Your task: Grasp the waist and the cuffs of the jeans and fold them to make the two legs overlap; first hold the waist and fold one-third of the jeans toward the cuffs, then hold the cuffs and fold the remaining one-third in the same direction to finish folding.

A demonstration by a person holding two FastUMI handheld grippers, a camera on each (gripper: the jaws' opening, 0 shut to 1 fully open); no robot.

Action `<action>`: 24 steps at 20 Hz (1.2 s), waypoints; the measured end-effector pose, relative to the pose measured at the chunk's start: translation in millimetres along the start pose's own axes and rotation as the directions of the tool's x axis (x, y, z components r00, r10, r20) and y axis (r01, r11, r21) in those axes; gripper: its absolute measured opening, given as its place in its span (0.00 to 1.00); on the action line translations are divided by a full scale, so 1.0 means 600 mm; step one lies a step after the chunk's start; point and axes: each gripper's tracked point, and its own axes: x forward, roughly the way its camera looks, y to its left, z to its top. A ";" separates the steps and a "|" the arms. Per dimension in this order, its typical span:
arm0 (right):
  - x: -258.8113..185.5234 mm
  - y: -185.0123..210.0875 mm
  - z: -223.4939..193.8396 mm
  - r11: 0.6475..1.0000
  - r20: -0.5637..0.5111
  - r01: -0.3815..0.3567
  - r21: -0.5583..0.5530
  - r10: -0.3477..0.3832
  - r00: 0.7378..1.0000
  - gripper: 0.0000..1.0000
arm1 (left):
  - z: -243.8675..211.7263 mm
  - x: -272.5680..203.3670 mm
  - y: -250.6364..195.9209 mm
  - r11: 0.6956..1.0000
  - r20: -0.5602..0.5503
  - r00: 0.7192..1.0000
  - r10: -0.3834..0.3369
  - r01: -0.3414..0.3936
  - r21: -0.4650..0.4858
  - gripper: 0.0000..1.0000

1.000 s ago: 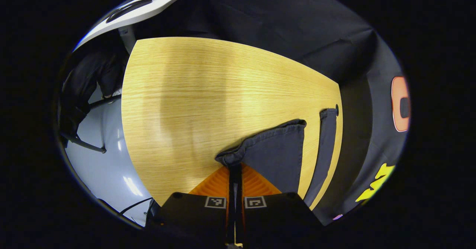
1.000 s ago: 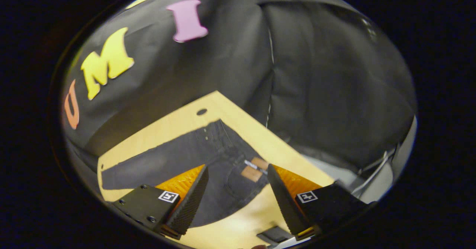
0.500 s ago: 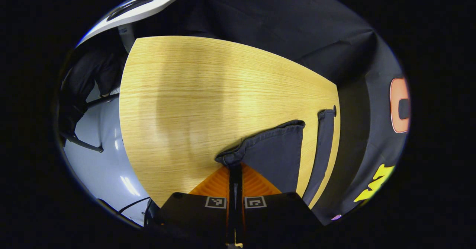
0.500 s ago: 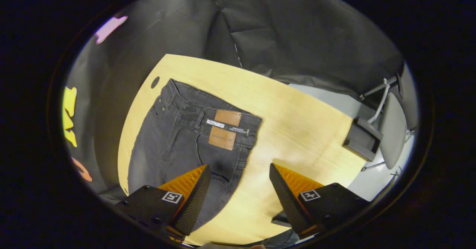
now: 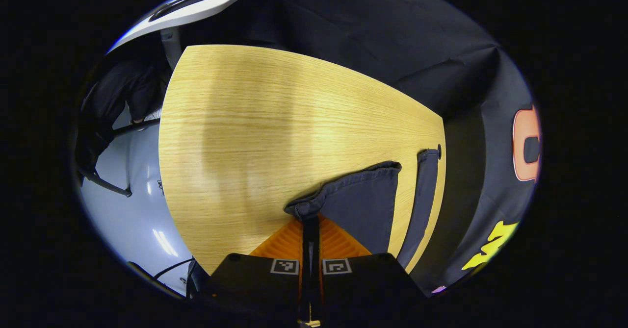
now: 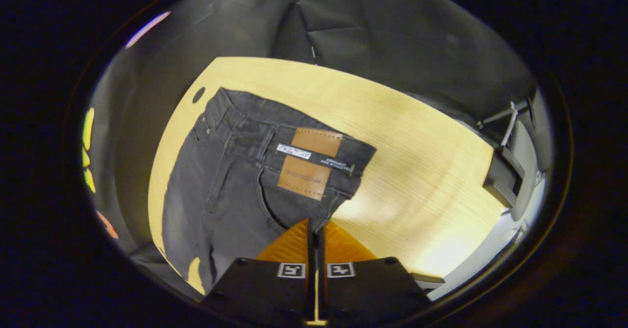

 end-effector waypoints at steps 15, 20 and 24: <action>-0.090 0.082 0.033 0.968 0.073 -0.246 0.049 0.242 0.967 0.00 | 0.010 -0.044 -0.117 0.986 -0.038 0.988 -0.148 0.144 -0.084 0.03; -0.135 0.159 0.071 0.920 0.105 -0.390 0.042 0.384 0.917 0.01 | 0.031 -0.088 -0.208 0.967 -0.034 0.970 -0.240 0.236 -0.093 0.03; -0.144 0.227 0.096 0.881 0.110 -0.471 0.056 0.463 0.880 0.01 | 0.056 -0.098 -0.287 0.947 -0.029 0.951 -0.309 0.305 -0.102 0.03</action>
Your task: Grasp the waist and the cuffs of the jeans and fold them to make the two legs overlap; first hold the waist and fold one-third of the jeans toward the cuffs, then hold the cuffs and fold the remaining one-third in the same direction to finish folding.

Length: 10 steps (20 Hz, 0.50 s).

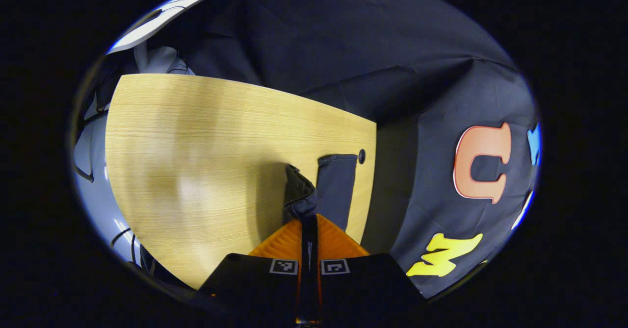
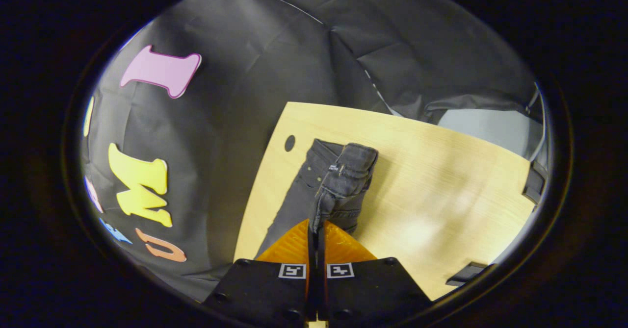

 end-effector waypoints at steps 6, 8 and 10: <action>0.069 0.077 0.031 0.998 0.020 -0.063 0.015 0.063 0.998 0.01 | 0.012 0.108 -0.102 0.999 0.008 0.999 -0.031 0.031 0.018 0.04; 0.104 0.091 0.039 0.998 0.020 -0.061 0.016 0.061 0.998 0.01 | 0.016 0.148 -0.133 0.999 -0.003 0.999 -0.037 0.037 0.004 0.03; 0.136 0.103 0.046 0.998 0.014 -0.055 0.009 0.055 0.998 0.01 | 0.021 0.191 -0.156 1.000 -0.006 1.000 -0.025 0.025 0.010 0.04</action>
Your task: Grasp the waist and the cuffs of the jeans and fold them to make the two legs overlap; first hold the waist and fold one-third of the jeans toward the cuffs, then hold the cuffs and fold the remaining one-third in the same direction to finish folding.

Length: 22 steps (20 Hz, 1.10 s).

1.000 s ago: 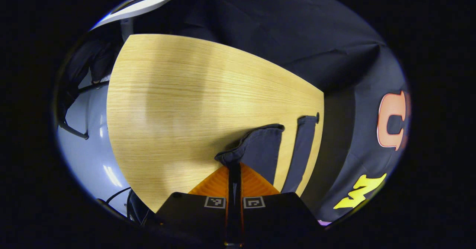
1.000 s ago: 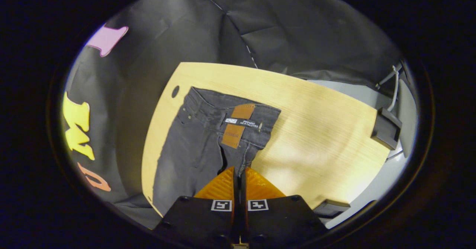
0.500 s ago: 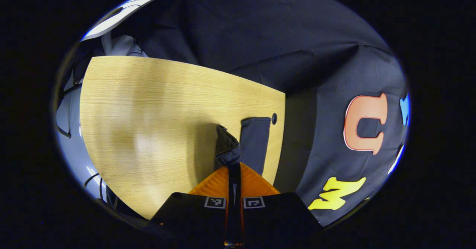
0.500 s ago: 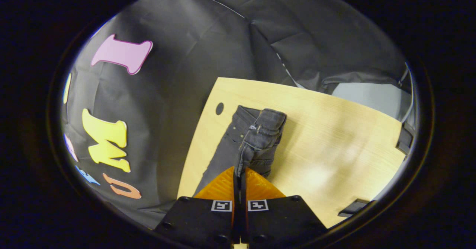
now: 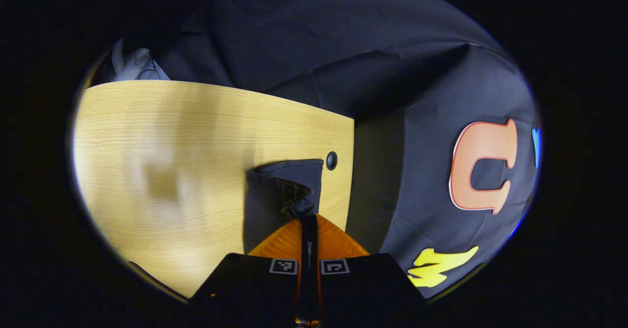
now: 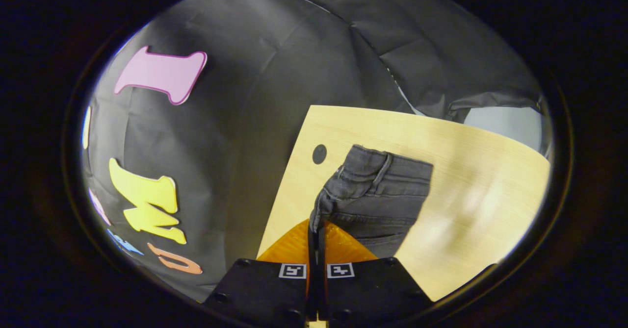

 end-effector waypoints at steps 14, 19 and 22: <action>0.215 -0.024 0.028 0.994 -0.019 0.103 0.020 -0.103 0.994 0.01 | 0.006 0.267 -0.026 0.967 -0.012 0.979 0.203 -0.198 0.162 0.03; 0.268 -0.037 0.029 0.993 -0.006 0.119 0.001 -0.119 0.993 0.05 | 0.008 0.321 -0.010 0.957 0.000 0.971 0.238 -0.235 0.167 0.03; 0.284 -0.042 0.024 0.991 -0.012 0.128 -0.042 -0.128 0.992 0.01 | 0.007 0.337 -0.007 0.949 0.013 0.972 0.236 -0.233 0.211 0.03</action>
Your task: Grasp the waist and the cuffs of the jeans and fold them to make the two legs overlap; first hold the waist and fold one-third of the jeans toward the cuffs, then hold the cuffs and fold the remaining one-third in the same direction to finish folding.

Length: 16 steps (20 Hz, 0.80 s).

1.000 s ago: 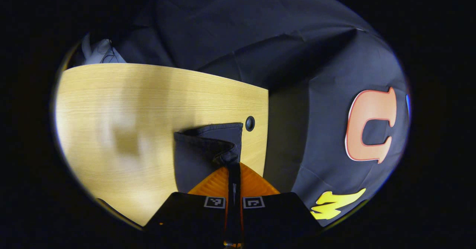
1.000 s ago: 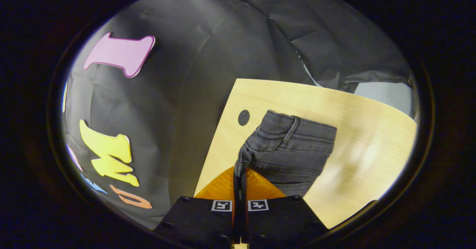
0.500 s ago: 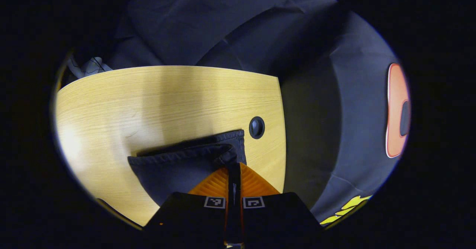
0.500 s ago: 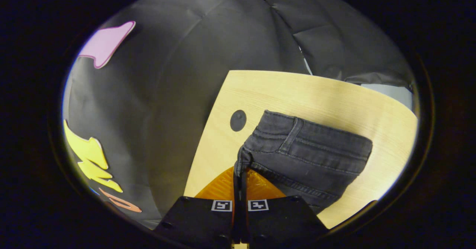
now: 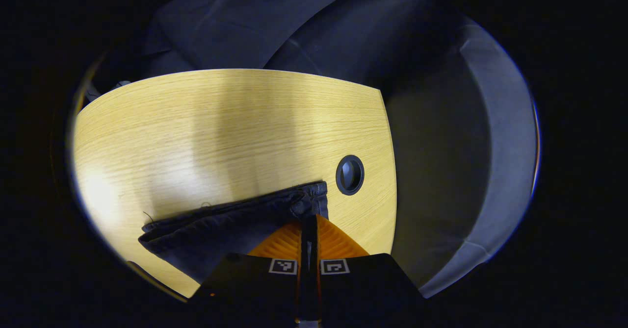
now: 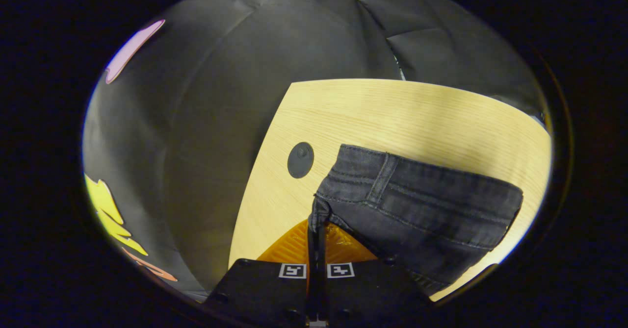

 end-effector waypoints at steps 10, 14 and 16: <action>-0.011 0.068 -0.023 0.986 0.011 -0.068 -0.155 0.070 0.997 0.94 | -0.010 -0.027 -0.089 0.952 0.088 0.979 -0.186 0.157 0.261 1.00; -0.090 0.097 0.021 0.953 0.072 -0.143 -0.268 0.168 0.983 0.92 | 0.007 -0.145 -0.175 0.859 0.196 0.913 -0.358 0.240 0.452 0.99; -0.167 0.102 0.049 0.935 0.124 -0.147 -0.324 0.196 0.973 0.98 | 0.009 -0.226 -0.218 0.794 0.237 0.861 -0.451 0.265 0.548 0.99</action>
